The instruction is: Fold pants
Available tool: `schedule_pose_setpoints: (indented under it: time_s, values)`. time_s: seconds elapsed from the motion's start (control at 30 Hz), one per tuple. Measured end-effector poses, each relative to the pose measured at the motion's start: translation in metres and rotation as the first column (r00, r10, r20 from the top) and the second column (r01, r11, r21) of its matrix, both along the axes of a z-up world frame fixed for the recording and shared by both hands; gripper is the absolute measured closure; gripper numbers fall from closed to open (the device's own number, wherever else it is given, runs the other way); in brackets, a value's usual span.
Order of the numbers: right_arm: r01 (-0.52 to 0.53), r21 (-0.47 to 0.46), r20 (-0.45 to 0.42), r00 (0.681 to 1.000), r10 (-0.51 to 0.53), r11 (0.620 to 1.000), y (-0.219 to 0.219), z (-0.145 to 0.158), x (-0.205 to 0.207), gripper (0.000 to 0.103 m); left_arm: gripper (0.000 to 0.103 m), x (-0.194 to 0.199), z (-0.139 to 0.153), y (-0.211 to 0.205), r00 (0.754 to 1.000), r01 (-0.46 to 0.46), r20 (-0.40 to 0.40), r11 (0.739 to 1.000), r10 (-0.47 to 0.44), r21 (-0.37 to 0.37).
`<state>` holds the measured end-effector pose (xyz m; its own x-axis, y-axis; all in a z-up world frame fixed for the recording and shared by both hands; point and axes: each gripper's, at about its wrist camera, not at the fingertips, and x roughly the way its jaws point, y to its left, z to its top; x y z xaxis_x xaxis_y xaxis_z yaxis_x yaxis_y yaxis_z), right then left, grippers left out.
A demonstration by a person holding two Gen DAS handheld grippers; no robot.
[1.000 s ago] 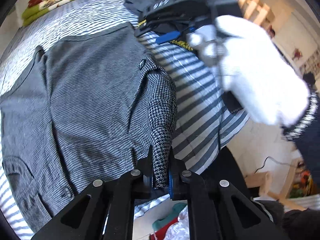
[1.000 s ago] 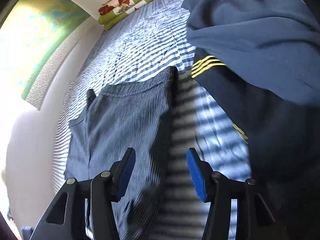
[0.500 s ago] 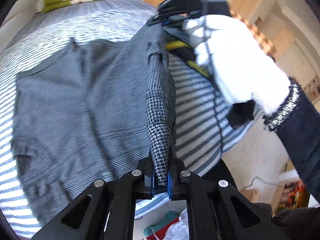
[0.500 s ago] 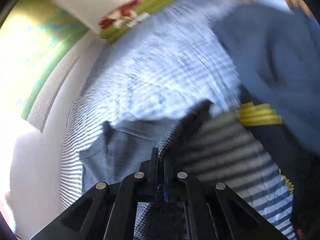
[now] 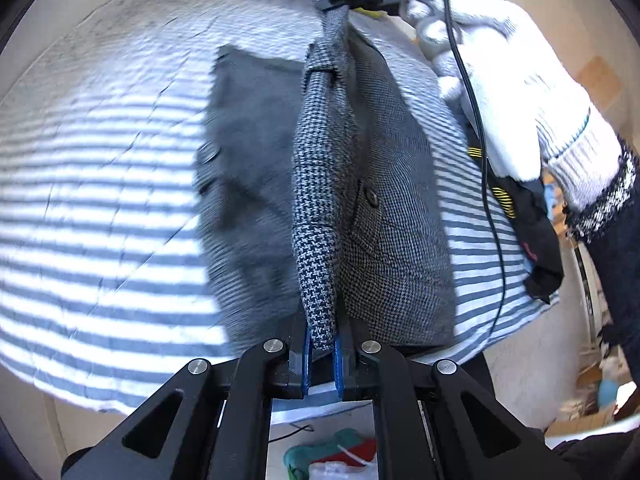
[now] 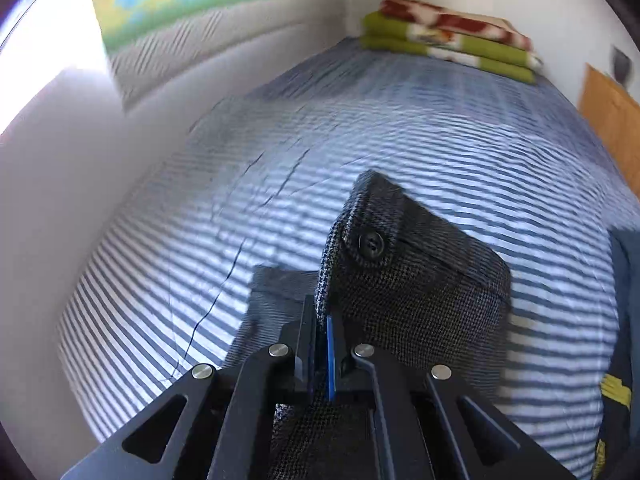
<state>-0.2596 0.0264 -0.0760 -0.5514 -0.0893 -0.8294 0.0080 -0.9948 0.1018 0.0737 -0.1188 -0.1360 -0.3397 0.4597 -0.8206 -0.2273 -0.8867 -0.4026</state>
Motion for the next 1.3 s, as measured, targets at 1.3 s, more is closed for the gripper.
schedule_pose_setpoints:
  time_s: [1.3]
  values:
    - [0.047, -0.249, -0.061, 0.996, -0.064, 0.967, 0.081, 0.0, 0.151, 0.059, 0.068, -0.031, 0.056, -0.028, 0.986, -0.063, -0.165, 0.983, 0.035, -0.171]
